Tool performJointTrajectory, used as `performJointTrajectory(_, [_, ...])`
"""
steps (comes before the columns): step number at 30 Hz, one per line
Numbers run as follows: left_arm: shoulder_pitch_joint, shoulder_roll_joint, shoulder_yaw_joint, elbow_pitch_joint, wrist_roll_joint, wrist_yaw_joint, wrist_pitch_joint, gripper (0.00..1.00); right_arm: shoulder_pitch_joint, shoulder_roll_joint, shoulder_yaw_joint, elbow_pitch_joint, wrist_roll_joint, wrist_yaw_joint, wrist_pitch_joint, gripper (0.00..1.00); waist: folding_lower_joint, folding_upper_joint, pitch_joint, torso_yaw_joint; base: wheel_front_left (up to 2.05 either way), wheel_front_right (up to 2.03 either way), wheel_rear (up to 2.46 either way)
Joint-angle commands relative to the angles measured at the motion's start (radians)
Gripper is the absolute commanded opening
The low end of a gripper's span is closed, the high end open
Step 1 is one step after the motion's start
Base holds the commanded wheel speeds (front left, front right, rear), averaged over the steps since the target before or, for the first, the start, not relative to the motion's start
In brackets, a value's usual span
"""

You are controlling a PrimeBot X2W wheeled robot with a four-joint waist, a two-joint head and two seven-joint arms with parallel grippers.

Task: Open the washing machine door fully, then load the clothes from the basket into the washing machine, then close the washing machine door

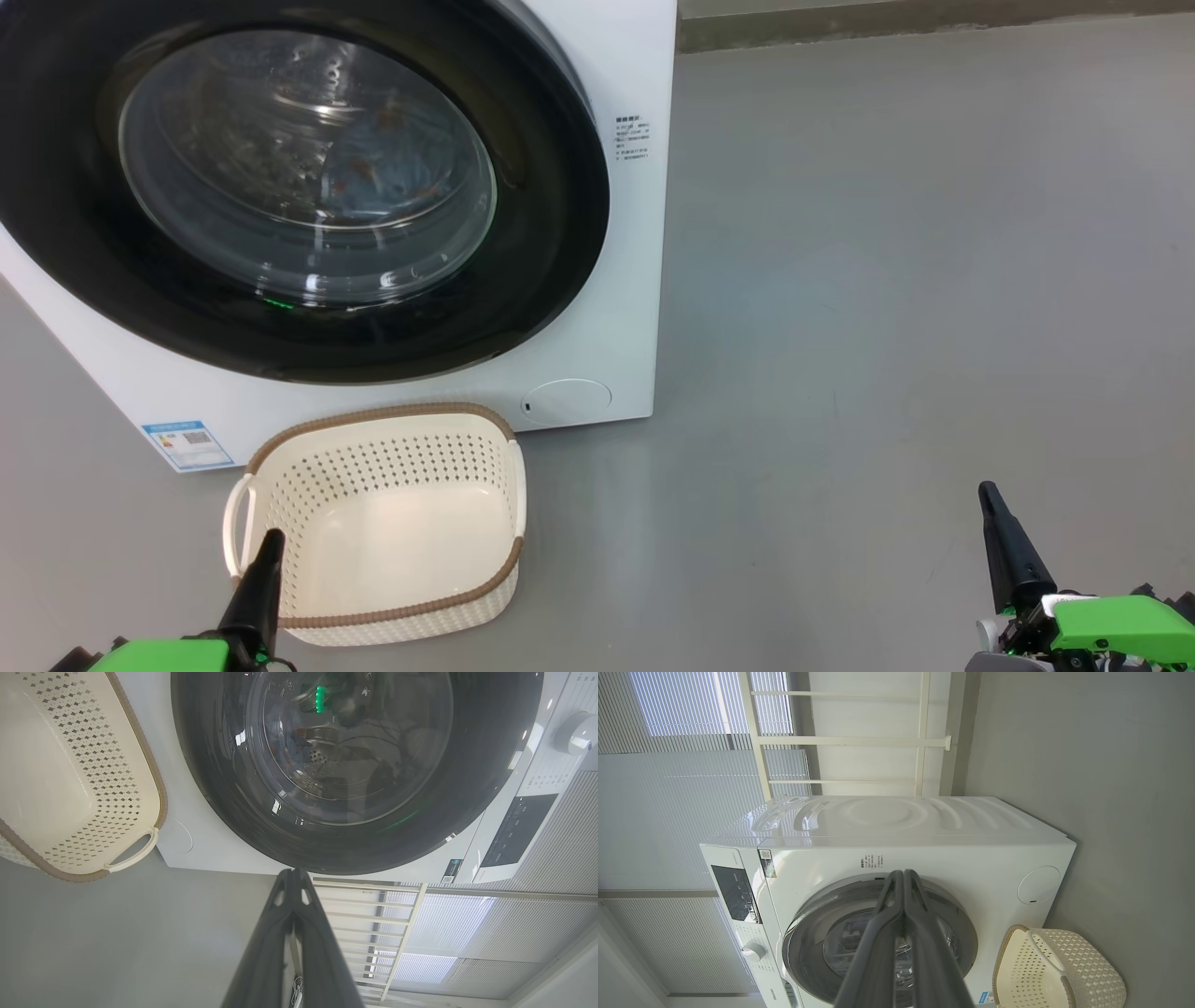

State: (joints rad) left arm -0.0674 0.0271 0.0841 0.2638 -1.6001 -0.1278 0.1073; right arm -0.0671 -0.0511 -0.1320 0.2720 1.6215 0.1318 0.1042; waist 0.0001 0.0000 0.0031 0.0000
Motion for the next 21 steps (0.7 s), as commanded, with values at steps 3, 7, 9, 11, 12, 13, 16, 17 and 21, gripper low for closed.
performJointTrajectory(3, [-0.041,0.023,0.031,-0.019,-0.008,-0.003,0.007,0.0,-0.04,-0.003,0.023,-0.027,-0.009,-0.001,0.005,0.0,0.0,0.0,0.0,0.0,0.0,0.0,0.0])
performJointTrajectory(7, [-0.041,0.023,0.031,-0.019,-0.008,-0.003,0.007,0.0,-0.04,-0.003,0.022,-0.027,-0.01,-0.001,0.006,0.0,0.0,0.0,0.0,0.0,0.0,0.0,0.0])
performJointTrajectory(9, [-0.041,0.023,0.031,-0.019,-0.008,-0.003,0.007,0.0,-0.04,-0.003,0.022,-0.027,-0.01,-0.001,0.006,0.0,0.0,0.0,0.0,0.0,0.0,0.0,0.0])
performJointTrajectory(11, [-0.041,0.023,0.031,-0.019,-0.008,-0.003,0.007,0.0,-0.04,-0.002,0.022,-0.027,-0.01,-0.001,0.006,0.0,0.0,0.0,0.0,0.0,0.0,0.0,0.0])
performJointTrajectory(12, [-0.041,0.023,0.031,-0.019,-0.008,-0.003,0.007,0.0,-0.04,-0.002,0.022,-0.027,-0.01,-0.001,0.006,0.0,0.0,0.0,0.0,0.0,0.0,0.0,0.0])
performJointTrajectory(13, [-0.041,0.023,0.031,-0.019,-0.008,-0.003,0.007,0.0,-0.04,-0.002,0.022,-0.027,-0.01,-0.001,0.006,0.0,0.0,0.0,0.0,0.0,0.0,0.0,0.0])
performJointTrajectory(16, [-0.041,0.023,0.031,-0.019,-0.008,-0.003,0.007,0.0,-0.041,-0.002,0.022,-0.027,-0.01,-0.001,0.006,0.0,0.0,0.0,0.0,0.0,0.0,0.0,0.0])
performJointTrajectory(17, [-0.041,0.023,0.031,-0.019,-0.008,-0.003,0.007,0.0,-0.041,-0.002,0.022,-0.027,-0.01,-0.001,0.006,0.0,0.0,0.0,0.0,0.0,0.0,0.0,0.0])
performJointTrajectory(21, [-0.041,0.023,0.031,-0.019,-0.008,-0.003,0.007,0.0,-0.041,-0.002,0.021,-0.027,-0.01,-0.001,0.006,0.0,0.0,0.0,0.0,0.0,0.0,0.0,0.0])
